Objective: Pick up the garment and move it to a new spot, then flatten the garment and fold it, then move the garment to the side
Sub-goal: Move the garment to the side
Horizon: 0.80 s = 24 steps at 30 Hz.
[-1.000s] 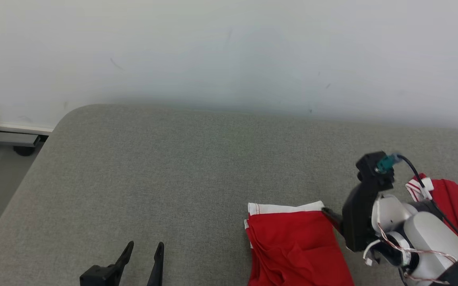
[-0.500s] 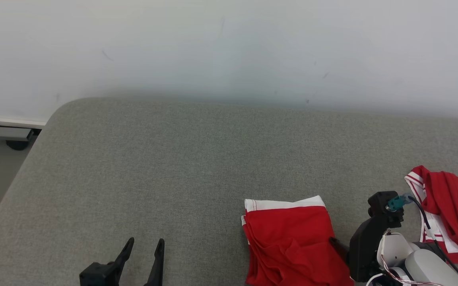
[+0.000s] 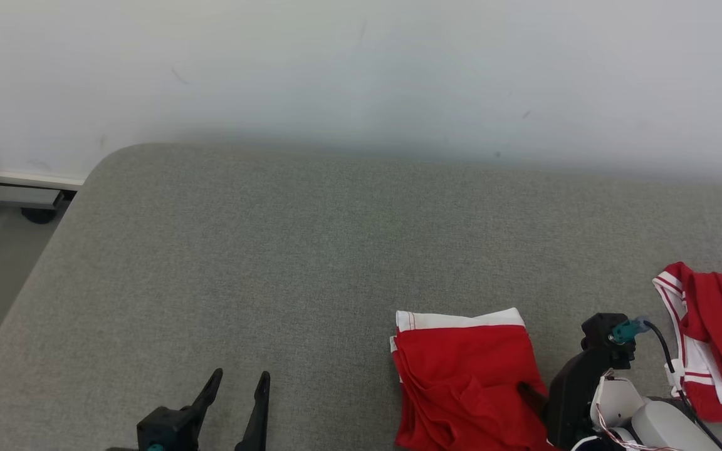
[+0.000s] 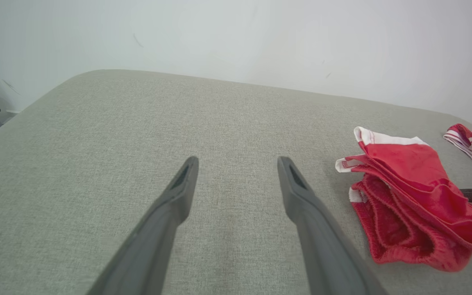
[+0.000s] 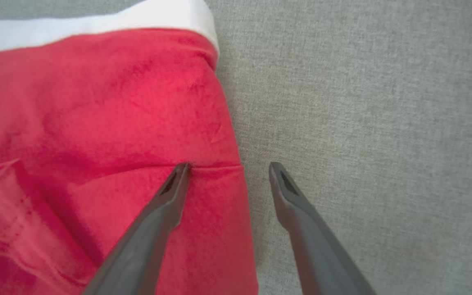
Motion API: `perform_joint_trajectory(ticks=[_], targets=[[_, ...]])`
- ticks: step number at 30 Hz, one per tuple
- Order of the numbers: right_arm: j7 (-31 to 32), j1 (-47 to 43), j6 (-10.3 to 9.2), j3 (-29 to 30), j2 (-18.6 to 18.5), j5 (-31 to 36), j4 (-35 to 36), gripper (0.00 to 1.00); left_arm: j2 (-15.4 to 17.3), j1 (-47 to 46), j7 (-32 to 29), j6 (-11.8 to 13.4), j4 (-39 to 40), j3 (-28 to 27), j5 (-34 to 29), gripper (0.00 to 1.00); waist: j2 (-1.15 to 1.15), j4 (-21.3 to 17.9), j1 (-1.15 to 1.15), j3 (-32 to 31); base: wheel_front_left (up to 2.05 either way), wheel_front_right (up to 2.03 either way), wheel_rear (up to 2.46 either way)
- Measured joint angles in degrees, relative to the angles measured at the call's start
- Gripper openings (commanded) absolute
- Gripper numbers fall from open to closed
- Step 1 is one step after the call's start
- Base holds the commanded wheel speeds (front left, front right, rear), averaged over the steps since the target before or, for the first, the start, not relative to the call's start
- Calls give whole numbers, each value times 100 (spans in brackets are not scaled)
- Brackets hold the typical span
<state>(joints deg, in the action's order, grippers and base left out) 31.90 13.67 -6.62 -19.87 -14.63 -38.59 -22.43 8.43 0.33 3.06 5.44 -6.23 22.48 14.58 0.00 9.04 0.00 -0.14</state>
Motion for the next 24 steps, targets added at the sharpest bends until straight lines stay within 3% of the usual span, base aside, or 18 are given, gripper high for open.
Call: perform_joint_trajectory(ticks=[7, 8, 10, 11, 19, 24], targets=[[-67, 124, 9, 78, 116, -129, -324, 100, -37, -98, -1, -44, -23, 53, -4, 100, 0, 147, 0, 36, 0, 0, 0], [-67, 125, 9, 93, 132, -147, -371, 82, -37, -98, -1, -44, -31, 51, -4, 100, 0, 167, 0, 41, 0, 0, 0], [-53, 168, 11, 80, 180, -197, -500, 16, -31, -97, -2, -42, -43, 29, -4, 100, 0, 197, 0, 46, 0, 0, 0], [-23, 214, 13, 71, 200, -204, -538, 2, -26, -97, -2, -42, -47, 22, -4, 100, 0, 206, 0, 46, 0, 0, 0], [-25, 456, 56, 22, 189, -111, -539, 0, -37, -97, -1, -42, -91, 13, -3, 100, 0, 225, 0, 0, 0, 0, 0], [-157, 782, 56, -10, -124, 198, -179, 0, -41, -92, 3, -40, -146, -22, -2, 100, 0, 190, -1, -68, 0, 0, 0]])
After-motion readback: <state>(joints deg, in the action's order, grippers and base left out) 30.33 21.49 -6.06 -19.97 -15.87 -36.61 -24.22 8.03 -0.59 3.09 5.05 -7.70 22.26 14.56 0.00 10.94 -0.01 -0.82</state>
